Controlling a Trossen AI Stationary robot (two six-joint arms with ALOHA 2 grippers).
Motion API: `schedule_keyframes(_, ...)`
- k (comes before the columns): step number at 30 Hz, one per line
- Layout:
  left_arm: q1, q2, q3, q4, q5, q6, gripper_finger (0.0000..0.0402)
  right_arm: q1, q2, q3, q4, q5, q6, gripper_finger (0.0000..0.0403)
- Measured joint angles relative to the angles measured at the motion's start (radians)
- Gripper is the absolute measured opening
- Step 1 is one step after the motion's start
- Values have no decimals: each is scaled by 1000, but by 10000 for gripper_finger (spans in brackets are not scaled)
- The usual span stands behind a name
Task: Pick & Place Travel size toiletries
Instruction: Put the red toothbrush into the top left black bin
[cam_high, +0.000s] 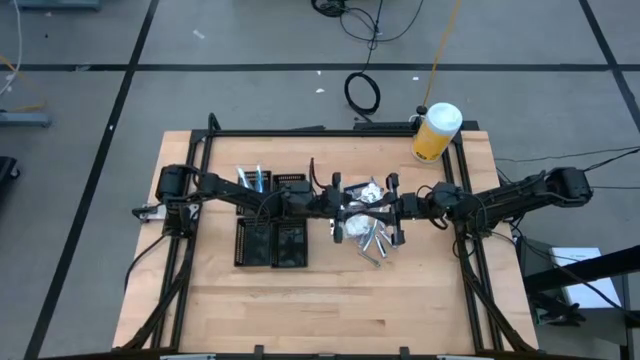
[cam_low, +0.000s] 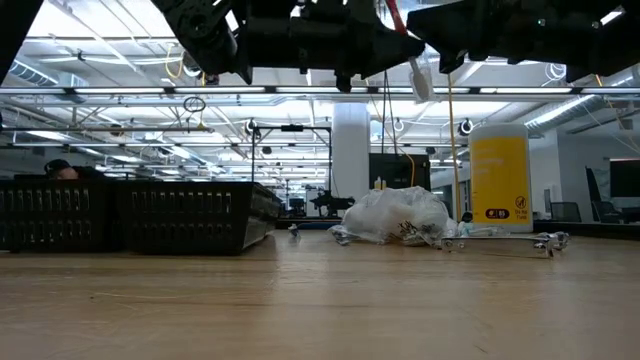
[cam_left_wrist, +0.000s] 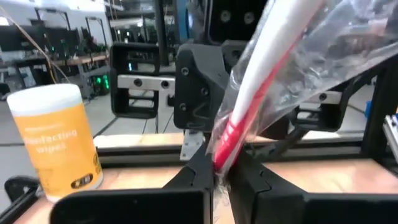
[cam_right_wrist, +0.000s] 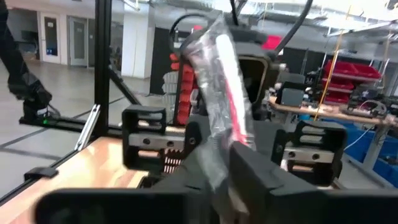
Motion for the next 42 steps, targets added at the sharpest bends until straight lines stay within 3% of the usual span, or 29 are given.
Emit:
schedule_keyframes(7,25,-110,-17,-261,-2,-41,10,0,-48,0,-61,1,-3,186)
schedule_keyframes(14,15,-359,-174,-414,-157,-58,8,0,-167,0,-243,47,3,252)
schedule_keyframes(20,31,-643,-428,-549,-388,-278,7,0,-206,0,-326,111,13,258)
schedule_keyframes(24,50,-798,-538,-764,-507,-503,5,-2,-197,0,-325,111,22,251)
schedule_keyframes(29,74,-905,-613,-955,-514,-770,11,-3,-188,0,-329,112,21,244)
schedule_keyframes(42,77,-910,-628,-1256,-418,-1061,5,-3,-184,0,-330,114,19,242)
